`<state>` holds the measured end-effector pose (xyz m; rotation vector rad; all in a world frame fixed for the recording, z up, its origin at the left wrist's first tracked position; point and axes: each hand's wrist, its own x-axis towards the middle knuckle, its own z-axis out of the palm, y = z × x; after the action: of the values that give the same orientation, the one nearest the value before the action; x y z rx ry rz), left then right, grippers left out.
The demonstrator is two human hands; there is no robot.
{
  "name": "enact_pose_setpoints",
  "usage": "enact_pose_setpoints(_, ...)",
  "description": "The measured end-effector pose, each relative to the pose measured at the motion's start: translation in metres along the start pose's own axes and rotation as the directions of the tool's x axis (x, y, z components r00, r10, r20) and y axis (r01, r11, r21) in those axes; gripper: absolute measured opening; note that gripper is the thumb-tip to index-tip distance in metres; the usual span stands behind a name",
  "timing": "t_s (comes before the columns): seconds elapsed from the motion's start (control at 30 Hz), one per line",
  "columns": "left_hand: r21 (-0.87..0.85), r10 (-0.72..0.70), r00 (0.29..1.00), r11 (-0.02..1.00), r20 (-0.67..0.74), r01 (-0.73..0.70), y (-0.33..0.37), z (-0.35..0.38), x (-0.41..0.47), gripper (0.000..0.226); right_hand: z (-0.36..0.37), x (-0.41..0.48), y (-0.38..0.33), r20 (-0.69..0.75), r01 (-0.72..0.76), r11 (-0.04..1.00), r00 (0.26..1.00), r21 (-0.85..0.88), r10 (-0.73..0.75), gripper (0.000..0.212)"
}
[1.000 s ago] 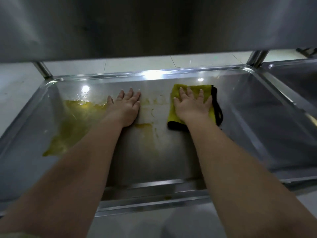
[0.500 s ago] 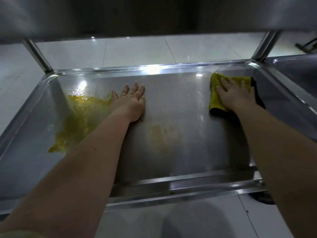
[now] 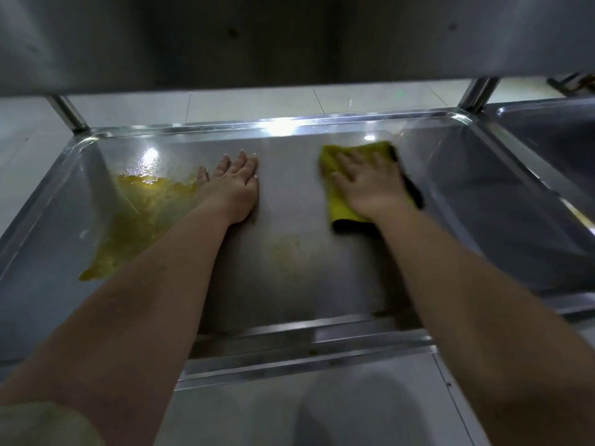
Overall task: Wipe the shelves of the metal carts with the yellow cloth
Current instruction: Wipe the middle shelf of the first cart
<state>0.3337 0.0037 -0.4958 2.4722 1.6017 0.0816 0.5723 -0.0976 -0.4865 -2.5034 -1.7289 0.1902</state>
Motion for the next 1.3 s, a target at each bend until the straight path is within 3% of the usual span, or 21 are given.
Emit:
enact_pose_setpoints(0.1,0.022,-0.002,1.0,1.0,-0.005,0.002,0.002,0.001,0.0,0.053,-0.017,-0.015,0.09,0.004,-0.294,0.956,0.956,-0.009,0.294,0.06)
enact_pose_setpoints(0.2,0.035,-0.008,1.0,0.999,-0.008,0.008,0.002,0.003,0.0,0.053,-0.015,-0.034,0.098,0.03,-0.424,0.906,0.905,-0.002,0.424,0.06)
enact_pose_setpoints(0.27,0.04,-0.008,1.0,0.999,-0.009,0.008,0.002,0.004,0.0,0.054,-0.009,-0.043,0.061,0.022,-0.379,0.925,0.925,0.008,0.379,0.06)
enact_pose_setpoints(0.37,0.046,-0.01,1.0,0.999,-0.013,0.011,0.003,0.005,0.001,0.054,0.006,-0.066,-0.024,0.023,-0.121,0.992,0.992,-0.015,0.122,0.06)
enact_pose_setpoints(0.47,0.059,-0.008,1.0,0.998,-0.015,0.009,0.002,0.004,0.002,0.053,0.023,-0.105,-0.109,0.05,0.109,0.993,0.993,-0.033,-0.107,0.059)
enact_pose_setpoints(0.53,0.069,0.003,1.0,0.998,-0.014,-0.003,0.0,0.003,0.0,0.053,0.028,-0.117,-0.126,0.022,0.132,0.991,0.991,-0.009,-0.131,0.059)
enact_pose_setpoints(0.63,0.045,0.017,1.0,0.999,-0.012,-0.016,0.001,0.003,-0.003,0.053,0.021,-0.107,-0.086,-0.018,0.14,0.99,0.99,-0.006,-0.14,0.057)
enact_pose_setpoints(0.7,0.028,0.013,1.0,1.0,-0.011,-0.013,0.001,0.003,-0.004,0.053,0.012,-0.094,-0.035,-0.022,0.07,0.997,0.997,-0.022,-0.07,0.057)
enact_pose_setpoints(0.83,0.028,0.008,1.0,1.0,-0.007,-0.008,0.002,0.005,-0.006,0.054,-0.005,-0.087,0.062,-0.02,-0.254,0.967,0.967,0.005,0.254,0.058)
enact_pose_setpoints(0.93,0.036,-0.003,1.0,0.999,-0.014,0.003,0.005,0.005,-0.008,0.055,-0.007,-0.092,0.054,0.008,-0.36,0.933,0.933,-0.008,0.36,0.059)
enact_pose_setpoints(1.0,0.043,-0.009,1.0,0.999,-0.011,0.01,0.006,0.004,-0.008,0.056,-0.003,-0.101,0.013,0.036,-0.303,0.953,0.952,-0.027,0.304,0.06)
enact_pose_setpoints(1.07,0.046,-0.012,1.0,0.999,-0.006,0.012,0.006,0.004,-0.009,0.056,0.008,-0.123,-0.038,0.065,-0.115,0.991,0.991,-0.063,0.119,0.06)
enact_pose_setpoints(1.17,0.041,0.007,0.999,0.999,-0.037,-0.006,0.007,0.001,-0.011,0.055,0.02,-0.159,-0.09,0.087,0.15,0.987,0.986,-0.051,-0.145,0.058)
enact_pose_setpoints(1.3,0.103,0.089,0.996,0.991,-0.013,-0.087,0.009,-0.01,-0.033,0.05,0.017,-0.16,-0.088,0.135,0.19,0.981,0.974,-0.035,-0.184,0.058)
